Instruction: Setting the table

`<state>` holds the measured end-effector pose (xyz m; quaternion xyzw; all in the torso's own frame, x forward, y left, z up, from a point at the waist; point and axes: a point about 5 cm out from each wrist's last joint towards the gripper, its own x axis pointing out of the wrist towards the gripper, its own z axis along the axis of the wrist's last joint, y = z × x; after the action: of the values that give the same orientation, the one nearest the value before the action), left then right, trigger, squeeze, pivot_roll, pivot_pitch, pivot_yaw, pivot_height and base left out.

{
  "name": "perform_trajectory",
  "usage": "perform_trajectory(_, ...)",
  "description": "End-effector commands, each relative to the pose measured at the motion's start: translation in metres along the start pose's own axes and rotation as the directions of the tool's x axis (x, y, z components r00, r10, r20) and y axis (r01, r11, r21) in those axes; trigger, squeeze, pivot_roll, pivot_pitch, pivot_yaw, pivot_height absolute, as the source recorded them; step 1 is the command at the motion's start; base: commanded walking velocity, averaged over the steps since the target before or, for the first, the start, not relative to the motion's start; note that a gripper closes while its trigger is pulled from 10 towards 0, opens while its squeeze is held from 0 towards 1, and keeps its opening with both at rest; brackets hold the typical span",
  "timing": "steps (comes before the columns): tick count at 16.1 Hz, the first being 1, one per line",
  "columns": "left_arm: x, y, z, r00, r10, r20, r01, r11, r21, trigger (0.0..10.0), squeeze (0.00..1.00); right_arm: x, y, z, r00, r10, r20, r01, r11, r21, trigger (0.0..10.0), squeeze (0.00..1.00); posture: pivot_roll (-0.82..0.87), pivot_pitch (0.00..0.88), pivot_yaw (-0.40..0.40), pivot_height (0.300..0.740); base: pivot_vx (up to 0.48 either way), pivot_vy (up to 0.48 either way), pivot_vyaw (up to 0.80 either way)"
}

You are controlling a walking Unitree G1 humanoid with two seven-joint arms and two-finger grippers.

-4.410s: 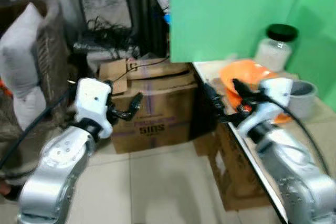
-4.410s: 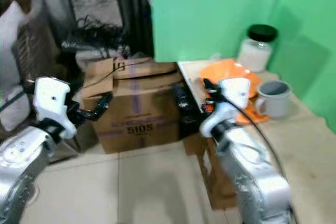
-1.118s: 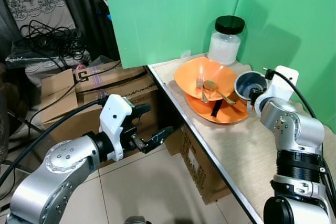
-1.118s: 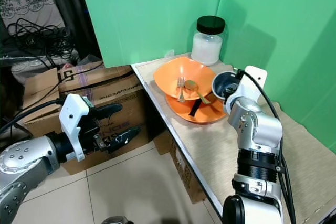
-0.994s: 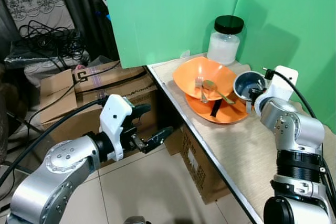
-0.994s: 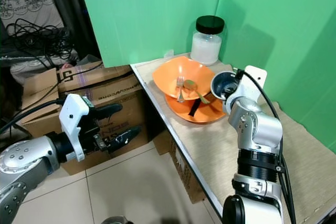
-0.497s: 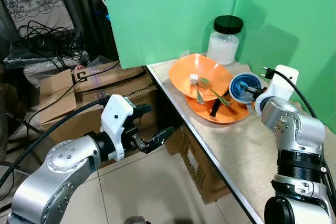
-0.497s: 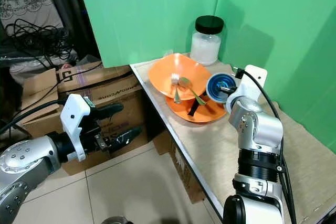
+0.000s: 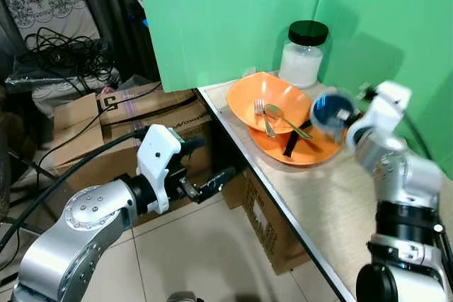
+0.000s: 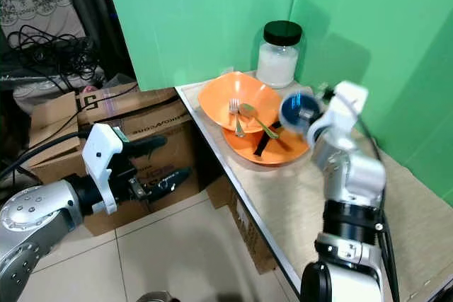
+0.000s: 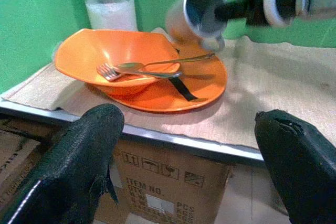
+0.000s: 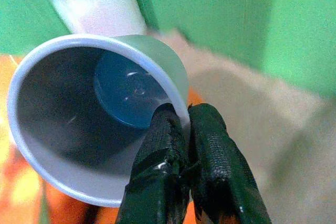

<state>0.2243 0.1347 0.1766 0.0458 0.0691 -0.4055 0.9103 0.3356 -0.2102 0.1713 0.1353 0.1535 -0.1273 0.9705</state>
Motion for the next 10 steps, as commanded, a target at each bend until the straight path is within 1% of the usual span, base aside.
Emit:
perform_trajectory(1, 0.001, 0.003, 0.001, 1.000, 0.014, 0.001, -0.014, 1.000, 0.015, 10.0, 0.00, -0.007, 0.005, 0.029, 0.989, 0.062, 0.135, -0.066, 0.997, 0.027, 0.0, 0.00, 0.15, 0.000, 0.033, 0.740, 0.000, 0.000, 0.00)
perform_trajectory(2, 0.001, 0.003, 0.001, 1.000, 0.015, 0.003, -0.016, 1.000, 0.017, 10.0, 0.00, -0.011, 0.004, 0.040, 0.978, 0.081, 0.192, -0.088, 0.996, 0.028, 0.0, 0.00, 0.15, 0.000, 0.033, 0.740, 0.000, 0.000, 0.00)
perform_trajectory(3, 0.001, 0.003, 0.001, 1.000, 0.017, 0.005, -0.017, 1.000, 0.018, 10.0, 0.00, -0.018, 0.004, 0.052, 0.959, 0.101, 0.265, -0.113, 0.993, 0.028, 0.0, 0.00, 0.15, 0.000, 0.035, 0.740, 0.000, 0.000, 0.00)
perform_trajectory(4, 0.002, 0.003, 0.001, 1.000, 0.018, 0.008, -0.018, 1.000, 0.019, 10.0, 0.00, -0.024, 0.004, 0.058, 0.943, 0.132, 0.304, -0.146, 0.989, 0.023, 0.0, 0.00, 0.14, 0.000, 0.037, 0.740, 0.000, 0.000, 0.00)
perform_trajectory(5, 0.002, 0.003, 0.002, 1.000, 0.024, 0.019, -0.025, 0.999, 0.023, 10.0, 0.00, -0.033, 0.008, 0.062, 0.922, 0.198, 0.332, -0.216, 0.976, 0.018, 3.9, 0.00, 0.14, 0.000, 0.033, 0.740, 0.000, 0.000, 0.00)
perform_trajectory(6, 0.004, 0.004, 0.005, 0.997, 0.062, 0.045, -0.063, 0.998, 0.026, 10.0, 0.00, -0.048, 0.009, 0.063, 0.888, 0.269, 0.372, -0.284, 0.959, -0.016, 10.0, 0.00, 0.14, 0.000, 0.022, 0.740, 0.000, 0.000, 0.00)
perform_trajectory(7, 0.004, 0.006, 0.008, 0.992, 0.109, 0.070, -0.111, 0.993, 0.026, 10.0, 0.00, -0.062, 0.009, 0.060, 0.860, 0.321, 0.396, -0.325, 0.944, -0.059, 10.0, 0.00, 0.14, 0.000, 0.020, 0.740, 0.000, 0.000, 0.00)
perform_trajectory(8, 0.005, 0.008, 0.008, 0.976, 0.199, 0.090, -0.202, 0.979, 0.028, 10.0, 0.00, -0.080, 0.009, 0.050, 0.847, 0.362, 0.388, -0.352, 0.931, -0.099, 10.0, 0.00, 0.14, 0.000, 0.021, 0.740, 0.000, 0.000, -0.41)
perform_trajectory(9, 0.005, 0.010, 0.005, 0.966, 0.243, 0.090, -0.246, 0.969, 0.023, 10.0, 0.00, -0.087, 0.010, 0.044, 0.842, 0.372, 0.392, -0.353, 0.928, -0.122, 10.0, 0.00, 0.13, 0.000, 0.026, 0.740, 0.000, 0.000, -0.80)
perform_trajectory(10, 0.006, 0.011, 0.003, 0.957, 0.279, 0.077, -0.283, 0.958, 0.045, 10.0, 0.00, -0.090, 0.010, 0.037, 0.848, 0.363, 0.387, -0.348, 0.931, -0.112, 10.0, 0.00, 0.12, 0.000, 0.020, 0.740, 0.000, 0.000, -0.80)
